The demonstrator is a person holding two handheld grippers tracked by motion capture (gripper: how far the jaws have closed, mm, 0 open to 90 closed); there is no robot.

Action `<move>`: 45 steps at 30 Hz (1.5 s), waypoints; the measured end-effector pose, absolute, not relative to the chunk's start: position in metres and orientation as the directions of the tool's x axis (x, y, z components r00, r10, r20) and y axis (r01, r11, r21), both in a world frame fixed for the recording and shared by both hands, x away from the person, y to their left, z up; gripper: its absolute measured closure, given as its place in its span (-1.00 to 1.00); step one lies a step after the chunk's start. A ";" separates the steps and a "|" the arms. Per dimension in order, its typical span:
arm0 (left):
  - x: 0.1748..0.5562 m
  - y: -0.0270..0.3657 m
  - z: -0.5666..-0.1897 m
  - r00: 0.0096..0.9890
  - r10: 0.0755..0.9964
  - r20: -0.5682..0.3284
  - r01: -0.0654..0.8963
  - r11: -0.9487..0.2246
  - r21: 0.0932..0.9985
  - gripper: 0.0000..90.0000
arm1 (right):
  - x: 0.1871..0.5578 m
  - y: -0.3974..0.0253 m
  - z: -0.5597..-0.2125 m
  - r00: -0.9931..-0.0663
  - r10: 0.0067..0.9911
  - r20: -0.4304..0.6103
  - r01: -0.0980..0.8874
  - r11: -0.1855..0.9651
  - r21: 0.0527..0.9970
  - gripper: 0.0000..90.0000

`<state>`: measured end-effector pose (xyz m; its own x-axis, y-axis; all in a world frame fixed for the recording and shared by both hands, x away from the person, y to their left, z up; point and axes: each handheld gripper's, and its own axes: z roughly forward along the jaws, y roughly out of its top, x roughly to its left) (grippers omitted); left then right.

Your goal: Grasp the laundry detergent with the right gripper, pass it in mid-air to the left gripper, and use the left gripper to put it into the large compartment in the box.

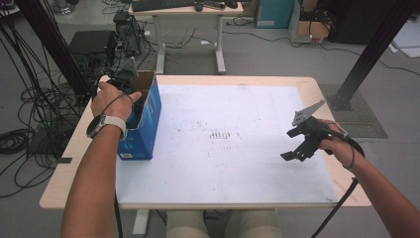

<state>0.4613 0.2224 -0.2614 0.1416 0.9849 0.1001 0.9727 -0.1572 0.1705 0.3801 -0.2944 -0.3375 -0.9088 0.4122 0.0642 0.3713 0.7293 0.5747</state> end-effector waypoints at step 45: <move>0.451 0.223 -0.238 0.142 0.989 0.049 0.949 -0.150 0.278 -0.71 | 0.379 -0.296 -0.336 -0.905 0.420 0.068 0.380 0.728 0.570 -0.93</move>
<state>0.4515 0.2225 -0.2382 0.1420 0.9887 0.0486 0.9487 -0.1500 0.2782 0.3792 -0.2958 -0.3356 -0.9050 0.4199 0.0675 0.3805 0.7283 0.5699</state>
